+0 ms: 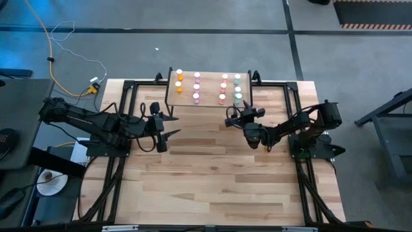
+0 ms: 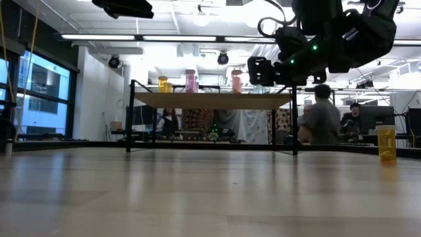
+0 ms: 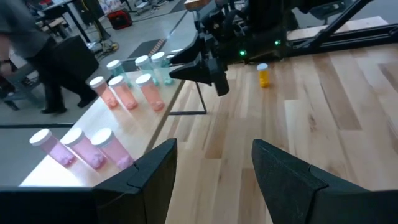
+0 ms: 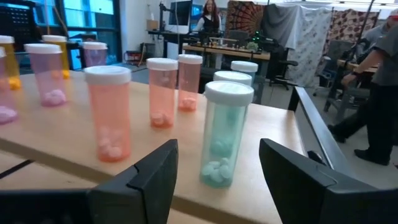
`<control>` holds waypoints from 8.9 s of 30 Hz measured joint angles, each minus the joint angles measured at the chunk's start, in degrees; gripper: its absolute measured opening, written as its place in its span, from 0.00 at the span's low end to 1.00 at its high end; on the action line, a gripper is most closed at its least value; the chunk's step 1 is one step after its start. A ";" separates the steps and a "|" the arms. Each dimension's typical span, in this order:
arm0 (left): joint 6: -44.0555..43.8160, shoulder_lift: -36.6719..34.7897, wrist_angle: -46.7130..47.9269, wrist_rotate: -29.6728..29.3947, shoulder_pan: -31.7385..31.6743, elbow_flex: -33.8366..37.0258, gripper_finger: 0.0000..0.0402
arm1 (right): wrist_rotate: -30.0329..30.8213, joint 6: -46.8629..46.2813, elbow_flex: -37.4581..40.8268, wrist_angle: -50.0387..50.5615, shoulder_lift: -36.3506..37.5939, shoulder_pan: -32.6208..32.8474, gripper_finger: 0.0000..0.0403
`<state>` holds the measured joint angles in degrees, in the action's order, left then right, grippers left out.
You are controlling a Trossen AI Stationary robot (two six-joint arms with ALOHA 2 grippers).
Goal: Pick and place medicine bottles onto shelf by color
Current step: Put the blue pill bottle on the shelf aligned with other blue pill bottles, then adjust the blue pill bottles on the shelf
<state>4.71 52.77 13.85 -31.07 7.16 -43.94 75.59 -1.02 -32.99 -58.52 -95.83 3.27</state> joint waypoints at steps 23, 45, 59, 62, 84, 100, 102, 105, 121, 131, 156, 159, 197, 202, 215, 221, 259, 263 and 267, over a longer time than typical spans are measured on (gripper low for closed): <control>-1.42 0.00 3.54 -1.64 0.00 0.00 0.50 | 5.43 5.01 0.00 -8.39 -0.07 15.94 0.54; -7.69 0.00 7.80 3.85 0.00 0.00 0.50 | 14.47 25.65 0.09 -12.91 11.62 25.54 0.54; -7.56 0.00 7.80 3.87 0.00 0.00 0.50 | 14.46 44.14 0.09 -12.89 29.44 16.85 0.54; -7.59 0.00 7.78 3.87 0.00 0.00 0.50 | 14.47 47.66 0.00 -12.86 31.71 14.61 0.54; -7.62 0.02 7.78 3.98 0.00 0.00 0.50 | 0.98 39.54 -16.97 28.78 32.50 1.06 0.54; -9.07 0.02 7.74 3.87 0.00 0.00 0.50 | -33.18 3.66 -41.91 89.19 32.68 -15.83 0.54; -9.07 0.02 7.74 3.87 0.00 0.00 0.50 | -35.95 -2.13 -44.06 96.68 32.68 -17.50 0.54; -9.07 0.02 7.74 3.87 0.00 0.00 0.50 | -42.22 -8.58 -44.42 102.91 32.72 -19.46 0.54; -9.07 0.02 7.74 3.87 0.00 0.00 0.50 | -47.76 -19.98 -27.51 96.03 32.46 -20.98 0.54; -9.07 0.02 7.72 3.89 0.00 -0.02 0.50 | -46.64 -20.17 -19.16 84.66 32.48 -20.98 0.54; -9.07 0.04 5.92 3.43 -0.02 -0.02 0.50 | -44.50 -20.98 -14.03 75.34 27.80 -21.03 0.54; -9.07 0.04 5.95 3.43 0.00 -0.02 0.50 | -44.55 -21.02 -14.03 75.36 27.80 -21.03 0.54; -9.07 0.04 5.64 3.45 -0.02 -0.02 0.50 | -47.06 -28.76 -14.08 87.39 37.49 -13.98 0.54; -9.07 0.04 5.60 3.45 -0.02 -0.02 0.50 | -47.19 -30.28 -14.08 87.00 37.31 -10.29 0.54; -9.05 0.04 5.62 3.45 -0.01 -0.02 0.50 | -50.48 -30.09 -14.14 69.72 29.21 -3.71 0.54; -9.05 0.04 5.60 3.45 -0.02 -0.02 0.50 | -42.93 -28.78 -14.14 62.95 21.79 -0.40 0.54; -5.99 0.04 5.79 3.36 0.00 -0.02 0.50 | -38.85 1.44 -14.19 57.58 33.62 -8.57 0.54; -6.01 0.04 5.79 3.37 0.00 -0.02 0.50 | -45.80 9.31 -14.21 62.29 36.77 -14.95 0.54; -5.99 0.02 5.79 3.39 0.00 -0.02 0.50 | -57.58 16.39 -14.21 66.04 39.42 -22.98 0.54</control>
<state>-1.28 52.80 19.64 -27.68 7.16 -43.97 18.01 15.38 -47.20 7.52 -56.41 -19.72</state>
